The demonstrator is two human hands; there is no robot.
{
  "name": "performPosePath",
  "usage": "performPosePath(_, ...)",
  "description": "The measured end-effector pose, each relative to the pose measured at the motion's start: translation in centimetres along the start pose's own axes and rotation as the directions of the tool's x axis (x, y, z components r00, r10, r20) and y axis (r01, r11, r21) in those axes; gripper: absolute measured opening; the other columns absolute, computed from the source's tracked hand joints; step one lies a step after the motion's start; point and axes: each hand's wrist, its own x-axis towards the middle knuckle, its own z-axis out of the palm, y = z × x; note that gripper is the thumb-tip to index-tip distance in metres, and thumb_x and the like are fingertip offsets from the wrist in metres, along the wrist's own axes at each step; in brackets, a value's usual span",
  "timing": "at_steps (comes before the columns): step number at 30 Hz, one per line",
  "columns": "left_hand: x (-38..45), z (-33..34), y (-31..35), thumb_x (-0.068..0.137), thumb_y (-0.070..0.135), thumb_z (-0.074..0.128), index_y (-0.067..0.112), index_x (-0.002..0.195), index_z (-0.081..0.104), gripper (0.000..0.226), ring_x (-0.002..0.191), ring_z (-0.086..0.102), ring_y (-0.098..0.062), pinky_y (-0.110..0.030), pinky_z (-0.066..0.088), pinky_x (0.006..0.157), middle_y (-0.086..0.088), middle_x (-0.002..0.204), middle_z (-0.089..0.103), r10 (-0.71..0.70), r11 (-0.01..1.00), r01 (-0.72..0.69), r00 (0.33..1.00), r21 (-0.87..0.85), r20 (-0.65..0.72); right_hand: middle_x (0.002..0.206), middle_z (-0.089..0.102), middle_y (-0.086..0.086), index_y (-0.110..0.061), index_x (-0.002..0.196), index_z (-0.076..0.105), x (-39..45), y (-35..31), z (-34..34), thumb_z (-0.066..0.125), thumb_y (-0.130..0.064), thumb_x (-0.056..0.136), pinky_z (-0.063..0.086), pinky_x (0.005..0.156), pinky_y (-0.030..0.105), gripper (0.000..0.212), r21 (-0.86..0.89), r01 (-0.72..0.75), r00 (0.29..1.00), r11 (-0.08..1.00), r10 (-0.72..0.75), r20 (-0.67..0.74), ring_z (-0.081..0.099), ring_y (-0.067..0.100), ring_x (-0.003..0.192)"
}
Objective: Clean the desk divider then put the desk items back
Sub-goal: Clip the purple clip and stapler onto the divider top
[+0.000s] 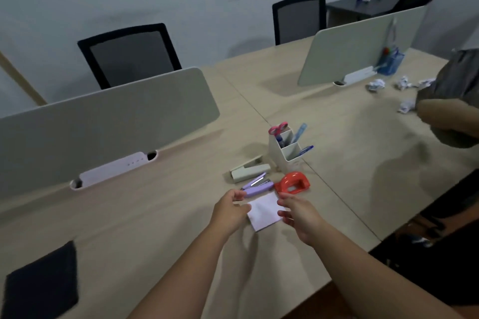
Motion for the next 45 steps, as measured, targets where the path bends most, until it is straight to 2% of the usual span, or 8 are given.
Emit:
performPosePath(8, 7.8, 2.4, -1.9, 0.069, 0.023, 0.067, 0.021, 0.111, 0.062, 0.042, 0.100, 0.059, -0.021, -0.025, 0.045, 0.079, 0.000, 0.112, 0.059, 0.077, 0.916, -0.051, 0.996, 0.398, -0.049, 0.083, 0.056, -0.001, -0.017, 0.122, 0.058, 4.3, -0.2, 1.2, 0.051, -0.008, 0.090, 0.037, 0.063, 0.026, 0.034, -0.098, 0.025, 1.000, 0.995, -0.025, 0.006, 0.047, 0.016, 0.071)
performPosePath(13, 9.1, 2.8, -3.2, 0.074, 0.024, 0.067, 0.027, 0.107, 0.066, 0.034, 0.098, 0.059, -0.022, -0.036, 0.051, 0.080, 0.003, 0.103, 0.064, 0.212, 0.880, -0.176, 0.977, 0.442, -0.035, 0.091, 0.061, -0.009, -0.026, 0.111, 0.057, 6.6, -0.1, 2.2, 0.050, -0.005, 0.090, 0.041, 0.067, 0.021, 0.031, -0.160, 0.061, 0.998, 0.985, -0.061, 0.007, 0.052, 0.009, 0.076)
performPosePath(18, 8.9, 0.9, -3.3, 0.079, 0.026, 0.066, 0.023, 0.108, 0.060, 0.029, 0.097, 0.060, -0.014, -0.021, 0.043, 0.075, 0.007, 0.104, 0.065, 0.322, 0.864, -0.317, 0.945, 0.391, 0.054, 0.107, 0.066, -0.004, -0.021, 0.117, 0.063, 7.0, 0.4, 3.5, 0.050, -0.005, 0.088, 0.046, 0.079, 0.024, 0.036, -0.137, 0.090, 0.995, 0.986, -0.095, -0.031, 0.060, 0.012, 0.092)
performPosePath(22, 7.7, -2.4, -0.9, 0.082, 0.024, 0.069, 0.019, 0.114, 0.061, 0.033, 0.100, 0.059, -0.008, -0.007, 0.037, 0.080, 0.008, 0.109, 0.064, 0.486, 0.799, -0.492, 0.867, 0.346, 0.113, 0.125, 0.056, 0.006, -0.014, 0.132, 0.052, 6.9, 0.6, 5.1, 0.055, -0.002, 0.086, 0.044, 0.102, 0.036, 0.048, -0.046, 0.060, 0.994, 0.997, -0.064, -0.093, 0.054, 0.024, 0.118)
performPosePath(26, 7.1, -8.2, 2.1, 0.081, 0.029, 0.072, 0.020, 0.112, 0.062, 0.034, 0.096, 0.058, -0.002, -0.016, 0.045, 0.086, 0.011, 0.105, 0.065, 0.637, 0.709, -0.620, 0.767, 0.336, 0.071, 0.094, 0.072, 0.004, -0.008, 0.120, 0.060, 6.3, -0.4, 10.5, 0.053, 0.010, 0.082, 0.047, 0.079, 0.029, 0.043, 0.174, 0.109, 0.992, 0.979, -0.119, 0.049, 0.061, 0.019, 0.083)
performPosePath(31, 7.4, -15.8, 9.0, 0.082, 0.026, 0.073, 0.019, 0.112, 0.064, 0.033, 0.097, 0.059, -0.004, -0.013, 0.043, 0.087, 0.007, 0.107, 0.068, 0.813, 0.541, -0.716, 0.580, 0.441, -0.055, 0.117, 0.070, 0.007, -0.015, 0.120, 0.063, 6.1, -7.5, 18.7, 0.057, -0.003, 0.089, 0.042, 0.096, 0.028, 0.034, 0.408, 0.195, 0.940, 0.892, -0.288, 0.181, 0.063, 0.017, 0.107)
performPosePath(34, 8.6, -19.5, 13.4, 0.082, 0.024, 0.073, 0.022, 0.112, 0.064, 0.031, 0.098, 0.061, -0.007, -0.016, 0.043, 0.088, 0.004, 0.106, 0.069, 0.871, 0.460, -0.729, 0.480, 0.508, -0.099, 0.115, 0.068, 0.011, -0.011, 0.124, 0.059, 6.8, -12.6, 22.8, 0.053, -0.001, 0.091, 0.045, 0.089, 0.025, 0.035, 0.491, 0.185, 0.909, 0.851, -0.338, 0.244, 0.062, 0.020, 0.102)
performPosePath(45, 17.5, -25.3, 23.1, 0.086, 0.050, 0.058, 0.034, 0.124, 0.056, 0.041, 0.118, 0.046, -0.021, -0.039, 0.028, 0.093, 0.011, 0.121, 0.063, 0.733, 0.491, -0.295, 0.648, 0.820, -0.206, 0.078, 0.060, 0.004, 0.000, 0.125, 0.055, 11.7, -22.4, 30.1, 0.048, -0.004, 0.093, 0.045, 0.057, 0.015, 0.032, 0.543, 0.126, 0.921, 0.830, -0.302, 0.247, 0.058, 0.010, 0.063)
